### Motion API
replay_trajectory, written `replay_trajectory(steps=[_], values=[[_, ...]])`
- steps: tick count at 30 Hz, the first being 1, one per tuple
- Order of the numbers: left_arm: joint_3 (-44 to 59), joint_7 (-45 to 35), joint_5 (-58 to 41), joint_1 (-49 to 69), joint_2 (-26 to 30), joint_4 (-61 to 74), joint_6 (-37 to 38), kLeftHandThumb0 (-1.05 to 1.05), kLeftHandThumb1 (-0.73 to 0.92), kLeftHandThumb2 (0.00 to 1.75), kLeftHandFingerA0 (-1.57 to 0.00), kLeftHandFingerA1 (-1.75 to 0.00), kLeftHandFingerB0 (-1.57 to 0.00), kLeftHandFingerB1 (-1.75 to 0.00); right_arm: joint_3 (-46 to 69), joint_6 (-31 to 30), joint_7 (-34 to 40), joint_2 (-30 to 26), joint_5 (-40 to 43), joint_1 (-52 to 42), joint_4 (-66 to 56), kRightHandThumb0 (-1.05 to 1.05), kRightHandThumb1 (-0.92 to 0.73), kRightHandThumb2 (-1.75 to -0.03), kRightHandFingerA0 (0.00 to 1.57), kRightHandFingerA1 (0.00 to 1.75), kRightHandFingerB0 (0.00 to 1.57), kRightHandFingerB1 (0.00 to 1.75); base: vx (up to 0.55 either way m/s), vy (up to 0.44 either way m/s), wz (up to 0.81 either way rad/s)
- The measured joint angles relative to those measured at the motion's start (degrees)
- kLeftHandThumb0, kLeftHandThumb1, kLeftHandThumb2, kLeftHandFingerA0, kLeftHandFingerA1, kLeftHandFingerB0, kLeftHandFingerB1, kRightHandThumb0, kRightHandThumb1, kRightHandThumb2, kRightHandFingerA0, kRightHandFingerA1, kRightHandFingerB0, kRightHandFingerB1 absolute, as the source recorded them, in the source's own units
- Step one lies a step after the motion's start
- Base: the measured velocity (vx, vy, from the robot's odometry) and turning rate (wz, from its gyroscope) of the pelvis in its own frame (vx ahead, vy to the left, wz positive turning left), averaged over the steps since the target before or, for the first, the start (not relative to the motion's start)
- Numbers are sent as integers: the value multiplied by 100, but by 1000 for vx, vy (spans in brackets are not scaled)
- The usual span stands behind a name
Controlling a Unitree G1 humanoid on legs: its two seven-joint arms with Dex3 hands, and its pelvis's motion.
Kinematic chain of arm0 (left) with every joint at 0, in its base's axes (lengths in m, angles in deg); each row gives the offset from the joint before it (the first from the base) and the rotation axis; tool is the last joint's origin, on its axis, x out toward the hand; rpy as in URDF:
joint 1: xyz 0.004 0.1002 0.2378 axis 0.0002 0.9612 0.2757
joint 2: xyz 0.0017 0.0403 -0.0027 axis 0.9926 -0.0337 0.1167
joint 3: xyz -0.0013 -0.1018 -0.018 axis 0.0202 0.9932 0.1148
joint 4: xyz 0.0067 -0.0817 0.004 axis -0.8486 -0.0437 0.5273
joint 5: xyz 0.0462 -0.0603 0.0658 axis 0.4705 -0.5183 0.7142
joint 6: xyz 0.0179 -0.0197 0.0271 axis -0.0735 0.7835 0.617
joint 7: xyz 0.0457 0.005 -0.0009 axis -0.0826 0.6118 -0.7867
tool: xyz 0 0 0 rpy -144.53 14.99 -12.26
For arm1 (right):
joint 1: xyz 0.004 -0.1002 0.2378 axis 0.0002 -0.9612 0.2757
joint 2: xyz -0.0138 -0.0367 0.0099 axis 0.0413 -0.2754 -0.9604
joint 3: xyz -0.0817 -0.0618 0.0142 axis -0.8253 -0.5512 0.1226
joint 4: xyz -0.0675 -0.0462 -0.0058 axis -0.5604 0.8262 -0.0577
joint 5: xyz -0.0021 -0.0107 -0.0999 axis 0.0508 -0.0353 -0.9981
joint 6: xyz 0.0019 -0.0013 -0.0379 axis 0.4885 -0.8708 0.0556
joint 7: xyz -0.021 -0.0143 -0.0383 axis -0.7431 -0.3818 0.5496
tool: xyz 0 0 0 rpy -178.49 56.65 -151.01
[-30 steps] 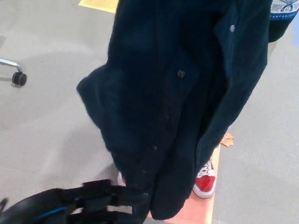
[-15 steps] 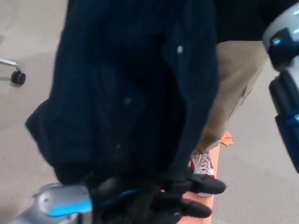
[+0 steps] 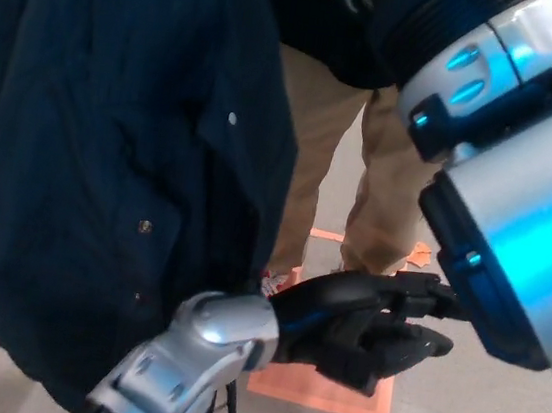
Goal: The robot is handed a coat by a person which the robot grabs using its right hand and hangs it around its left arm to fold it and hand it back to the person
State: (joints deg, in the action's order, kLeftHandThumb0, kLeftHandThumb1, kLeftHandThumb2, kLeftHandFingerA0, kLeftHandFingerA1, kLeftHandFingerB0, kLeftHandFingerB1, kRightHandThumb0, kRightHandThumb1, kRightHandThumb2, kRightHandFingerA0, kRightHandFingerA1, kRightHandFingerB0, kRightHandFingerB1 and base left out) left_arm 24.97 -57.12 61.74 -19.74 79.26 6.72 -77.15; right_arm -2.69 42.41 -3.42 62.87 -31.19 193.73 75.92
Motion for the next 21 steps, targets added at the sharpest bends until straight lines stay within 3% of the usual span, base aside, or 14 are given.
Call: replay_trajectory(steps=[1,2,7,8,9,11,12,13,14,16,17,18,19,21], values=[[33,51,22,-142,-102,-175,-7,-34,56,111,0,-49,0,-46,-54,67,-31,47,-2,-13,-80,-28,-58,-56,96,85,86,87,0,0,0],[74,102,46,-282,-204,-345,-10,-69,89,67,-17,-28,-24,-29,-102,145,-76,85,-2,-25,-162,-34,-68,-60,98,83,91,71,0,0,0],[320,350,188,-981,-500,-1340,50,-57,89,67,-26,-30,-31,-31,-36,156,-407,290,185,-48,-802,-38,-70,-62,98,66,83,56,0,0,2],[372,391,210,-1097,-527,-1482,65,-58,91,68,-26,-31,-29,-31,-46,153,-450,291,204,-48,-900,-42,-85,-66,87,112,85,78,0,0,0],[443,439,232,-1222,-538,-1631,77,-58,91,68,-26,-31,-29,-31,-75,154,-498,288,211,-48,-1011,-42,-85,-66,87,112,85,78,0,0,0],[541,639,367,-1599,-515,-2111,142,-62,74,104,-32,-52,-26,-48,-247,142,-734,263,208,-64,-1436,-38,-87,-70,89,172,83,114,0,0,0],[571,673,396,-1676,-503,-2224,166,-62,74,104,-32,-52,-26,-48,-288,143,-799,259,210,-69,-1552,-38,-87,-70,89,172,83,114,0,0,0],[691,740,422,-1807,-493,-2437,231,-57,90,68,-32,-32,-33,-32,-350,144,-931,254,215,-86,-1799,-47,-76,-76,101,167,87,122,0,0,0],[725,796,457,-1876,-467,-2548,275,-58,92,67,-20,-31,-27,-31,-369,139,-1007,250,222,-112,-1964,-38,-90,-66,97,117,83,103,0,0,0],[775,940,557,-2050,-372,-2834,357,-55,91,68,-27,-33,-30,-31,-373,94,-1211,245,279,-215,-2368,-39,-89,-66,102,87,87,81,0,0,0],[809,997,600,-2127,-315,-2965,398,-51,75,111,-37,-58,-25,-50,-371,56,-1293,243,312,-261,-2551,-42,-88,-67,117,76,106,75,0,0,0],[868,1052,636,-2196,-250,-3102,461,-51,75,111,-37,-58,-25,-50,-368,-15,-1364,240,332,-307,-2755,-42,-88,-67,117,76,106,75,0,0,0],[929,1097,647,-2242,-196,-3202,537,-65,92,73,-32,-38,-28,-32,-365,-94,-1411,238,337,-338,-2921,-40,-88,-66,116,76,104,74,0,0,0],[1061,1180,665,-2320,-86,-3400,694,-67,92,77,-20,-32,-23,-31,-355,-275,-1506,234,354,-393,-3267,-39,-88,-66,113,73,105,75,0,0,0]])
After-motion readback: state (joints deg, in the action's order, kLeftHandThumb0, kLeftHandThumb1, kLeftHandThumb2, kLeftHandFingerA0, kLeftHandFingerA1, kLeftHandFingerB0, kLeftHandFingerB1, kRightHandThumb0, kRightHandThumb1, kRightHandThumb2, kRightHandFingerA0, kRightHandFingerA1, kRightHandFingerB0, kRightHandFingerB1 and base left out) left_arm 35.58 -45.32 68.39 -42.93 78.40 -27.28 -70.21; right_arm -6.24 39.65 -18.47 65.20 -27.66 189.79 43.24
